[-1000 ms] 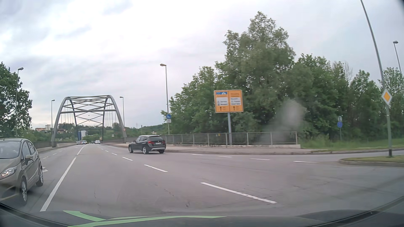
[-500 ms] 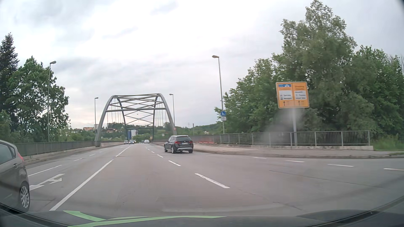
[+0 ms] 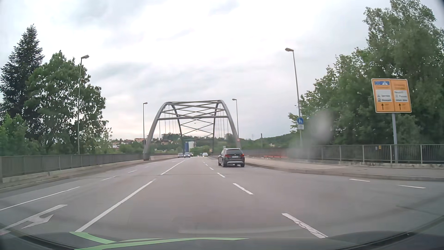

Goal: Follow the waypoints while adhering to traffic rules and regulations

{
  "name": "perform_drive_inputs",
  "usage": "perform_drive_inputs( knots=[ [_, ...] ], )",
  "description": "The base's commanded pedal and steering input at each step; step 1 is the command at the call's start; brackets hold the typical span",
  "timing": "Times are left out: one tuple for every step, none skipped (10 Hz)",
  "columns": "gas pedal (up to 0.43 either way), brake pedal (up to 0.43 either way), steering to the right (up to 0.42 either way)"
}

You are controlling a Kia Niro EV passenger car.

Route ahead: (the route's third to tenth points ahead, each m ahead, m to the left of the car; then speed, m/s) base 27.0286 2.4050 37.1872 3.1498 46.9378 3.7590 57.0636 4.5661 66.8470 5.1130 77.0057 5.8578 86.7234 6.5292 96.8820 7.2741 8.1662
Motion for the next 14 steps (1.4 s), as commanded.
perform_drive_inputs(
  knots=[
    [0.268, 0.000, -0.116],
    [0.280, 0.000, -0.105],
    [0.280, 0.000, -0.090],
    [0.280, 0.000, -0.074],
    [0.280, 0.000, -0.053],
    [0.280, 0.000, -0.038],
    [0.280, 0.000, -0.022],
    [0.280, 0.000, -0.011],
    [0.268, 0.000, -0.005],
    [0.268, 0.000, -0.003],
    [0.260, 0.000, -0.002],
    [0.260, 0.000, -0.002],
    [0.260, 0.000, -0.001],
    [0.220, 0.000, 0.000]
  ],
)
